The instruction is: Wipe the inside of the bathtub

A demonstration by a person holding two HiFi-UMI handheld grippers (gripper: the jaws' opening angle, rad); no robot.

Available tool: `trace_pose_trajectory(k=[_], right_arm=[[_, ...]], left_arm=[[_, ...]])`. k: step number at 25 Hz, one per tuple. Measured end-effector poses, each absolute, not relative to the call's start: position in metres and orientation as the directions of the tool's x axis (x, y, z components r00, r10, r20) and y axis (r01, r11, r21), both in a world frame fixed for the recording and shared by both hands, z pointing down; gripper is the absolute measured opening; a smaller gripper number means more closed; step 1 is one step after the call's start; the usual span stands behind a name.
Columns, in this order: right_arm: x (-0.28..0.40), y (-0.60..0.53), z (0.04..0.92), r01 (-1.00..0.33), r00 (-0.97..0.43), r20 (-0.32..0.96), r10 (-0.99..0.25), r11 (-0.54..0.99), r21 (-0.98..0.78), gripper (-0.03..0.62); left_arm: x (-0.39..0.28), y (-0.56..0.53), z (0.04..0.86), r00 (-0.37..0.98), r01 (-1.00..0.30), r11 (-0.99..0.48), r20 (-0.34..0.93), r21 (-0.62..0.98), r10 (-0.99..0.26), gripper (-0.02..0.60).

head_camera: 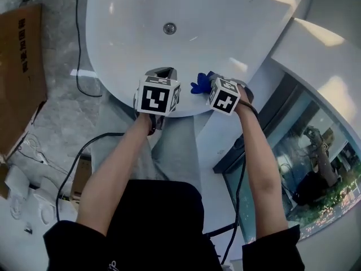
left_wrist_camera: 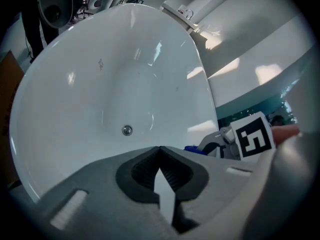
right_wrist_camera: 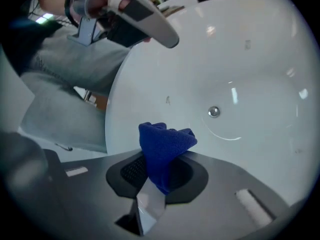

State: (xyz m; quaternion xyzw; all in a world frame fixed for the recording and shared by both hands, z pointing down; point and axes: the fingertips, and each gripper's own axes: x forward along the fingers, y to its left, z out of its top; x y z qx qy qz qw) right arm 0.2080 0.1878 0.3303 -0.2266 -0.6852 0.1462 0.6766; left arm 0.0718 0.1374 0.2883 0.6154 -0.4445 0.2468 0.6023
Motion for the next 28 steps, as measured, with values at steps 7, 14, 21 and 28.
trace_pose_trajectory(k=[7, 14, 21, 28], right_arm=[[0.160, 0.141, 0.289, -0.132, -0.214, 0.903, 0.372, 0.905, -0.404, 0.074], [0.115, 0.104, 0.223, -0.198, -0.356, 0.906, 0.227, 0.930, -0.311, 0.075], [0.078, 0.072, 0.147, -0.230, -0.458, 0.888, 0.052, 0.957, -0.175, 0.077], [0.043, 0.028, 0.070, -0.260, -0.557, 0.823, -0.107, 0.964, -0.050, 0.077]], left_arm=[[0.029, 0.106, 0.244, 0.428, -0.867, 0.115, 0.843, 0.485, -0.326, 0.003], [0.013, 0.068, 0.187, 0.400, -0.892, 0.040, 0.828, 0.451, -0.393, 0.003], [-0.008, 0.029, 0.106, 0.389, -0.907, -0.052, 0.781, 0.419, -0.489, 0.003], [-0.031, -0.012, 0.032, 0.373, -0.913, -0.093, 0.720, 0.398, -0.586, 0.003]])
